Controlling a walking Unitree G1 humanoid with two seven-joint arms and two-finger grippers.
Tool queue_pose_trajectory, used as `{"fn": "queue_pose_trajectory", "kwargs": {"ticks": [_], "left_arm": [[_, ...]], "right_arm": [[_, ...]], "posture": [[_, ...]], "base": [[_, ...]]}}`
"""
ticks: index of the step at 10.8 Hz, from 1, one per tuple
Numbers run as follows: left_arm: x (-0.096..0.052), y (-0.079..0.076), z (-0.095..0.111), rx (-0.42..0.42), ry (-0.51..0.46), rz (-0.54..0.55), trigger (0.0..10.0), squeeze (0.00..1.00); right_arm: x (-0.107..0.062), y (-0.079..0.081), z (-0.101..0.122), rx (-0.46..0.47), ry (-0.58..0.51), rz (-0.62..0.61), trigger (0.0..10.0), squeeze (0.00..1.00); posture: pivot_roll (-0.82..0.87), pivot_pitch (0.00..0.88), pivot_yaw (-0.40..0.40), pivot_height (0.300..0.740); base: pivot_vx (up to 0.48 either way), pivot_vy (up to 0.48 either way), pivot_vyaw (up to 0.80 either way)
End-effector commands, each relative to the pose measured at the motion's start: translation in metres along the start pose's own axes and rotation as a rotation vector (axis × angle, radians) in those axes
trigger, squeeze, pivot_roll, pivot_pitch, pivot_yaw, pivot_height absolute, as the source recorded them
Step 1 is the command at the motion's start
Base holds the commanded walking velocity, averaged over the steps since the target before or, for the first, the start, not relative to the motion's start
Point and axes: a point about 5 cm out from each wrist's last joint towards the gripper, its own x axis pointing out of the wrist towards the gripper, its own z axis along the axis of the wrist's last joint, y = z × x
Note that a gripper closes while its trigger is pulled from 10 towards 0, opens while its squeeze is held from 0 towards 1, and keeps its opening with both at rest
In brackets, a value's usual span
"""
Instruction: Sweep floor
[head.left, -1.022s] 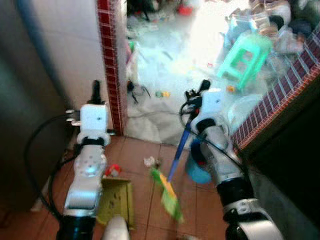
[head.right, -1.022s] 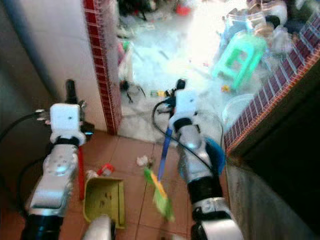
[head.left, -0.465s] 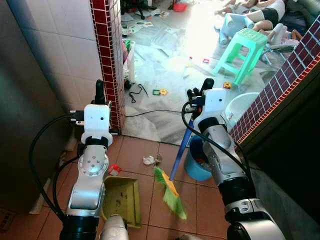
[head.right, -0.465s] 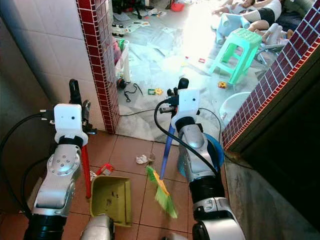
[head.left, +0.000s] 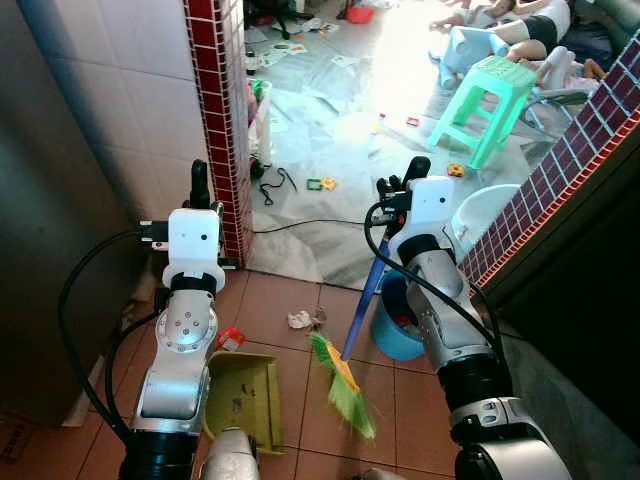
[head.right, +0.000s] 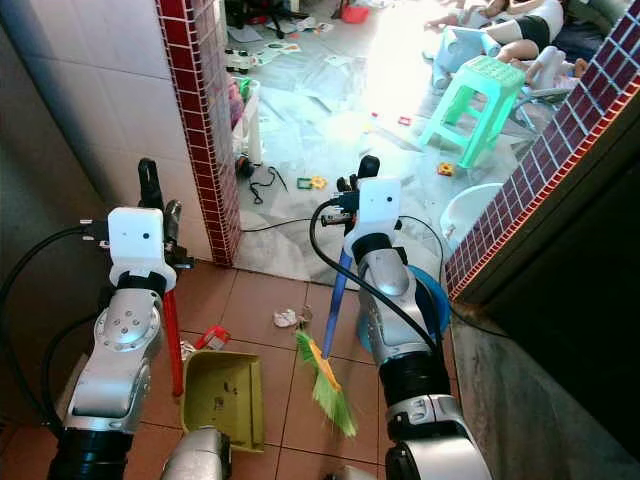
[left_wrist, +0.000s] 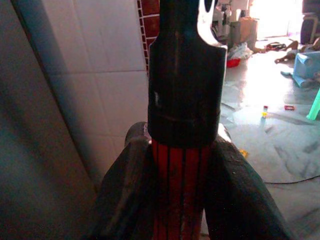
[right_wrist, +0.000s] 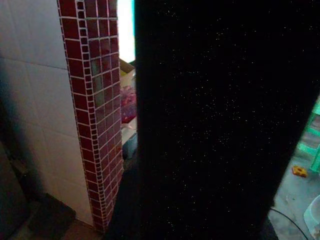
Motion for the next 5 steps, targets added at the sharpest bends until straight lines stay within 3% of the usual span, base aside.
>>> {"fn": "queue_pose_trajectory", "kwargs": {"ticks": [1,5], "left_arm": [[0.0008,-0.0028,0.0103,0.000,-0.042,-0.011,10.0,0.00],[0.0012,-0.0055,0.0116,-0.012,-0.043,-0.009,10.0,0.00]], "right_arm": [[0.0018,-0.0048,0.0042,-0.015,-0.021,-0.016,10.0,0.00],[0.0016,-0.0097,0.0045,-0.031,-0.015,-0.033,10.0,0.00]], "posture": [[0.11,0.030,-0.101,0.740],[0.09,0.040,-0.114,0.740]], "base": [[0.000,0.000,0.00],[0.000,0.000,0.00]]}}
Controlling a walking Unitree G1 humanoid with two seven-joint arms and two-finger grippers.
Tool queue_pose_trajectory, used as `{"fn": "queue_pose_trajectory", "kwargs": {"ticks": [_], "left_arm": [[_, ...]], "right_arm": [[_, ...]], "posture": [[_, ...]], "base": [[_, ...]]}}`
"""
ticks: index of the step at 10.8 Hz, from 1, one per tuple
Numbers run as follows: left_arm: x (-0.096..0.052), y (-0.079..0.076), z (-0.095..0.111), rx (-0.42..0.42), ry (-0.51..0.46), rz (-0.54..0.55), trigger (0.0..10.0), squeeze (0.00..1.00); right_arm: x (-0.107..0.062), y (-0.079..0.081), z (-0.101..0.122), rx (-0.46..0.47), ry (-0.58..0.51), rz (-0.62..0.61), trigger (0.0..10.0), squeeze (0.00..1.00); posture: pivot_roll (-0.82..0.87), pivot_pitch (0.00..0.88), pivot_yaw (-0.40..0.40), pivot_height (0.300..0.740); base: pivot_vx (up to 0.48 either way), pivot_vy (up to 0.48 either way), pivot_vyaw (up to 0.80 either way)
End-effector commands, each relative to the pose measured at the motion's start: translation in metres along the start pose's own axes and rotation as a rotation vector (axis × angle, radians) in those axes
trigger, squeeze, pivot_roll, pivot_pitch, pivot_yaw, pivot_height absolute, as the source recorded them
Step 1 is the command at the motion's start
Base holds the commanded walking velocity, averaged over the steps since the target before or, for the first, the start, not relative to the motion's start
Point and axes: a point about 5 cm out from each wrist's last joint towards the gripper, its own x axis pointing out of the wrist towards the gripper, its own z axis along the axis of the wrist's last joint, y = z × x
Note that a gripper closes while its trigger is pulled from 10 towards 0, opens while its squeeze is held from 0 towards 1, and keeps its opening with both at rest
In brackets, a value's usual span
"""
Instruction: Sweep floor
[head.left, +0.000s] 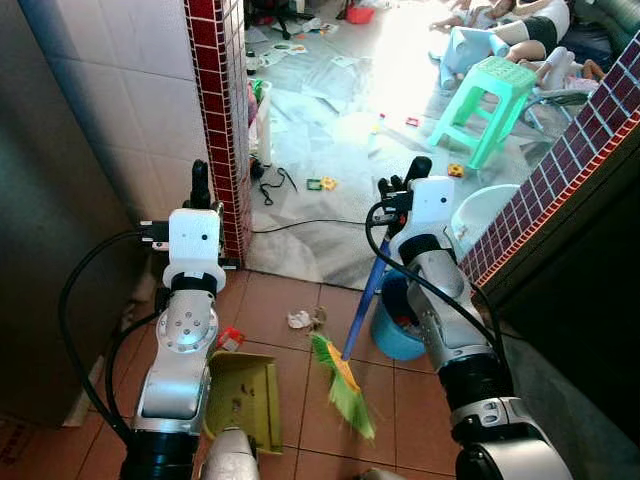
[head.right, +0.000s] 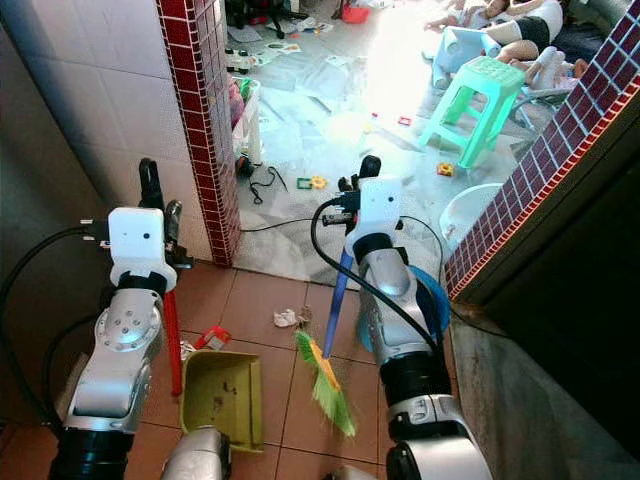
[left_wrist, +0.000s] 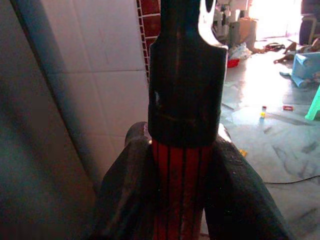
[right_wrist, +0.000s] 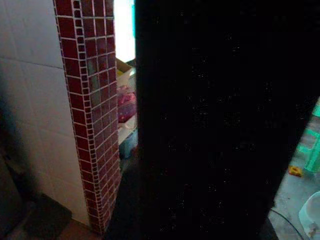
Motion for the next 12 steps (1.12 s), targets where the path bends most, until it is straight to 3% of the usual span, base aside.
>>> {"fn": "queue_pose_trajectory", "kwargs": {"ticks": [1,4,8,12], "left_arm": [[0.000,-0.001,0.012,-0.008,-0.042,0.002,10.0,0.00],[0.002,-0.002,0.024,0.017,-0.087,-0.047,10.0,0.00],[0.002,-0.011,0.027,-0.002,-0.096,-0.069,10.0,0.00],[0.002,-0.013,0.028,-0.003,-0.106,-0.082,10.0,0.00]], "right_arm": [[0.003,-0.009,0.008,-0.063,-0.031,-0.034,10.0,0.00],[0.001,-0.017,0.017,-0.105,-0.065,-0.066,10.0,0.00],[0.005,-0.011,0.025,-0.123,-0.102,-0.071,10.0,0.00],[0.006,-0.010,0.030,-0.145,-0.130,-0.082,10.0,0.00]], "posture": [[0.06,0.052,-0.108,0.740],[0.06,0.076,-0.079,0.740],[0.06,0.061,-0.074,0.740],[0.06,0.056,-0.072,0.740]], "base": [[0.000,0.000,0.00],[0.220,0.220,0.00],[0.363,0.310,0.00],[0.478,0.000,0.00]]}}
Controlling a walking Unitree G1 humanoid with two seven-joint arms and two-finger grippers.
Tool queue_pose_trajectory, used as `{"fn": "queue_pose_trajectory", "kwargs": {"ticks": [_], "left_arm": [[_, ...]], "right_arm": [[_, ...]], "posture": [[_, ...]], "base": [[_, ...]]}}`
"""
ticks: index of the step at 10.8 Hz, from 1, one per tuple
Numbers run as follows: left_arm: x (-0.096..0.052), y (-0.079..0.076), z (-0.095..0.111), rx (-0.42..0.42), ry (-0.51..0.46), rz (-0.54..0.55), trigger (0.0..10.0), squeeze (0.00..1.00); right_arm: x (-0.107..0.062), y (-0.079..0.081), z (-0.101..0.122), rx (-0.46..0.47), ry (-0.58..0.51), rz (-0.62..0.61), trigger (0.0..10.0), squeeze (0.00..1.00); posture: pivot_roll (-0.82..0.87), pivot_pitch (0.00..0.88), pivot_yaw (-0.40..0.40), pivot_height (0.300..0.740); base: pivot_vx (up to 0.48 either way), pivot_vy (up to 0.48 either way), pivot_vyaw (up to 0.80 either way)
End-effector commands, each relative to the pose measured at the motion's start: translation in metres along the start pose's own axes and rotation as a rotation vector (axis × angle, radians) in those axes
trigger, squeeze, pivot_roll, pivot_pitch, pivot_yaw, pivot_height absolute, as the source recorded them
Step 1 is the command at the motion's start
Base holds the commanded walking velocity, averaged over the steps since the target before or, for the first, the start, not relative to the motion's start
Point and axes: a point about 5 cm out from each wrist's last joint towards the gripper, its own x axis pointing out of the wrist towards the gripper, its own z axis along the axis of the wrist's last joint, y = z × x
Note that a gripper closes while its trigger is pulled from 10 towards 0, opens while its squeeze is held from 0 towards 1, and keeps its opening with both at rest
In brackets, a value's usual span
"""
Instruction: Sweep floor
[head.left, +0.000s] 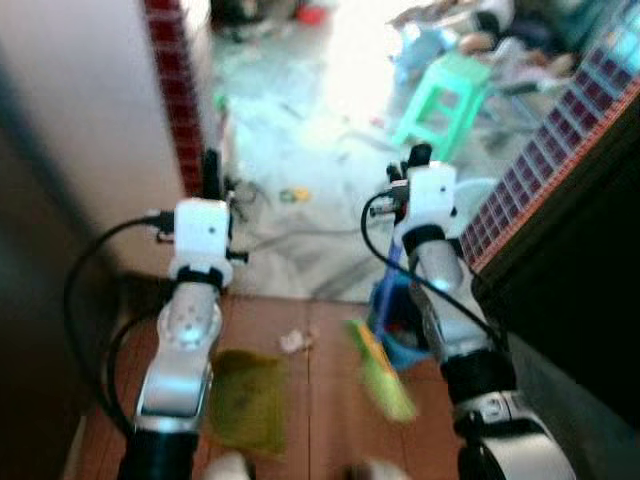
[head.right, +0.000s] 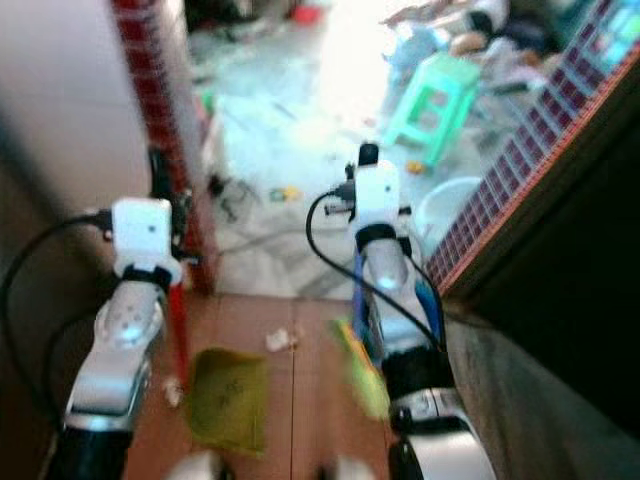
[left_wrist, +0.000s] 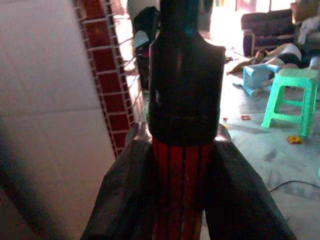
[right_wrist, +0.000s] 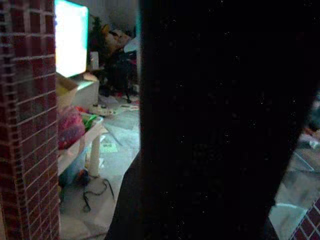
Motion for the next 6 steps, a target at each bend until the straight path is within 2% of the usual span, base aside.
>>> {"fn": "queue_pose_trajectory", "kwargs": {"ticks": [1,6], "left_arm": [[0.0023,-0.0064,0.0124,-0.012,-0.059,-0.015,10.0,0.00],[0.0039,-0.0035,0.0105,-0.024,-0.047,0.005,10.0,0.00]], "right_arm": [[0.0015,-0.0099,0.0095,-0.021,-0.048,-0.022,10.0,0.00],[0.0021,-0.0072,0.0064,-0.014,-0.036,-0.009,10.0,0.00]], "posture": [[0.06,0.054,-0.073,0.740],[0.07,0.050,-0.079,0.740]], "base": [[0.480,0.000,0.00],[0.477,0.000,0.00]]}}
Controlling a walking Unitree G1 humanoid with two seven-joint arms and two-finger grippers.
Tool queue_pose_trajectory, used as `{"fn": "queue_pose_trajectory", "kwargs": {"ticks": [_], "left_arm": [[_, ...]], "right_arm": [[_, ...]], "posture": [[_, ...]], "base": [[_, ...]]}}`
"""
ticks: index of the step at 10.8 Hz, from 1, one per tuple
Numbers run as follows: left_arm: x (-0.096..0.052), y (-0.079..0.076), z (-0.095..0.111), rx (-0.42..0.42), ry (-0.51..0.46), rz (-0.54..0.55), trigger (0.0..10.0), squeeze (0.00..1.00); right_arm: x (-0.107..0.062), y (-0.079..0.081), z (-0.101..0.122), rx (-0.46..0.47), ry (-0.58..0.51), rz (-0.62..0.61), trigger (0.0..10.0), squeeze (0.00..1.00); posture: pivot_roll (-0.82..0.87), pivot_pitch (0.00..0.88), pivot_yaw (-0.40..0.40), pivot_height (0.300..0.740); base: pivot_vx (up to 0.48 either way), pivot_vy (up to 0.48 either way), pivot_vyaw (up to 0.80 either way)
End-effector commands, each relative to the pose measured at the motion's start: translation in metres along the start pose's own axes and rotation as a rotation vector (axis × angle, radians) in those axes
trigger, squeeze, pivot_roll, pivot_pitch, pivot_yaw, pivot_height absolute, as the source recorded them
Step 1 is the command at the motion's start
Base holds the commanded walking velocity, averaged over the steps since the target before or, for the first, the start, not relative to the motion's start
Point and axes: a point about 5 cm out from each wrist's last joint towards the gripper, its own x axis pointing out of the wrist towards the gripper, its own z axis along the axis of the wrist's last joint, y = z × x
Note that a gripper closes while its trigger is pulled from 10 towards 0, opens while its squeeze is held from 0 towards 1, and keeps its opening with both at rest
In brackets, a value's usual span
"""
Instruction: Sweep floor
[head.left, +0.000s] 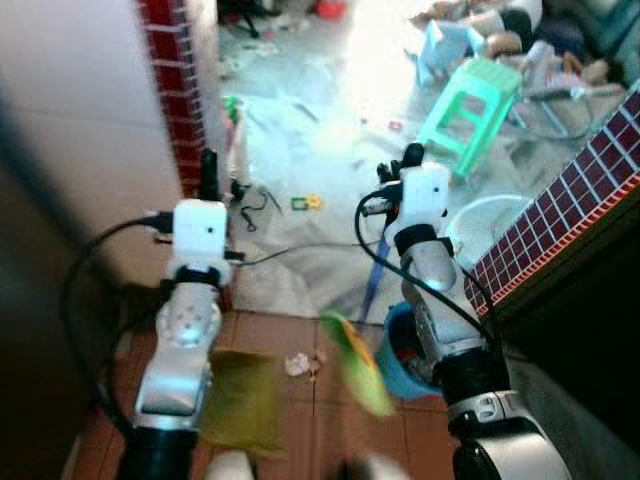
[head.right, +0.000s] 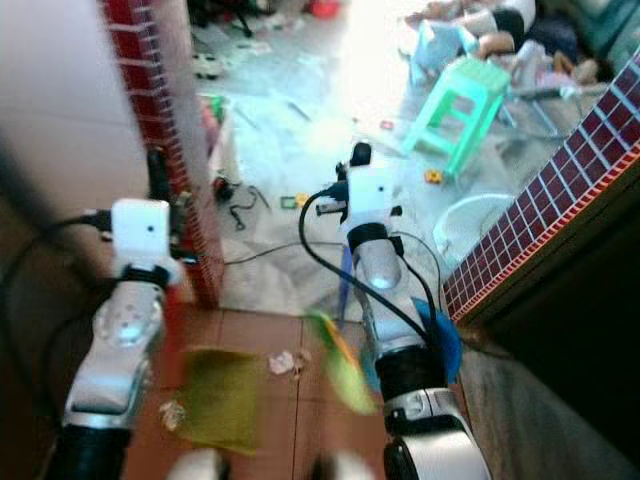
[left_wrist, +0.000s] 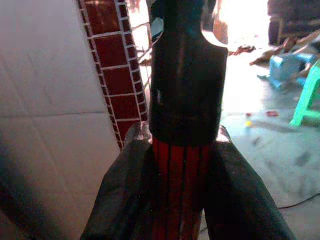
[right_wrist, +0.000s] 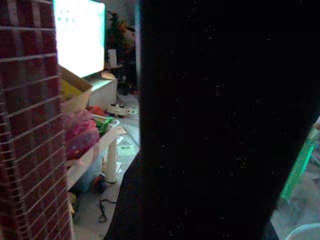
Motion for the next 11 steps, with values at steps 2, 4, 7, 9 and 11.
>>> {"fn": "queue_pose_trajectory", "kwargs": {"ticks": [2,4,7,9,11], "left_arm": [[0.003,-0.012,0.015,-0.025,-0.068,-0.039,10.0,0.00],[0.005,-0.012,0.015,-0.027,-0.073,-0.039,10.0,0.00],[0.012,-0.009,0.009,0.009,-0.064,-0.026,10.0,0.00],[0.018,-0.012,0.000,0.044,-0.057,-0.055,10.0,0.00],[0.026,-0.022,-0.009,0.067,-0.056,-0.078,10.0,0.00]], "right_arm": [[0.002,-0.016,0.006,-0.037,-0.028,-0.042,10.0,0.00],[0.000,-0.016,0.003,-0.031,-0.017,-0.047,10.0,0.00],[-0.002,-0.017,0.002,-0.018,-0.012,-0.057,10.0,0.00],[-0.004,-0.024,0.003,-0.016,-0.011,-0.085,10.0,0.00],[-0.009,-0.031,-0.002,0.001,0.025,-0.111,10.0,0.00]], "posture": [[0.07,0.046,-0.075,0.740],[0.07,0.046,-0.077,0.740],[0.04,0.047,-0.055,0.740],[0.02,0.068,-0.042,0.740],[0.00,0.080,-0.046,0.740]], "base": [[0.461,0.000,0.00],[0.231,0.000,0.00],[0.000,0.000,0.00],[0.000,0.000,0.00],[0.000,0.000,0.00]]}}
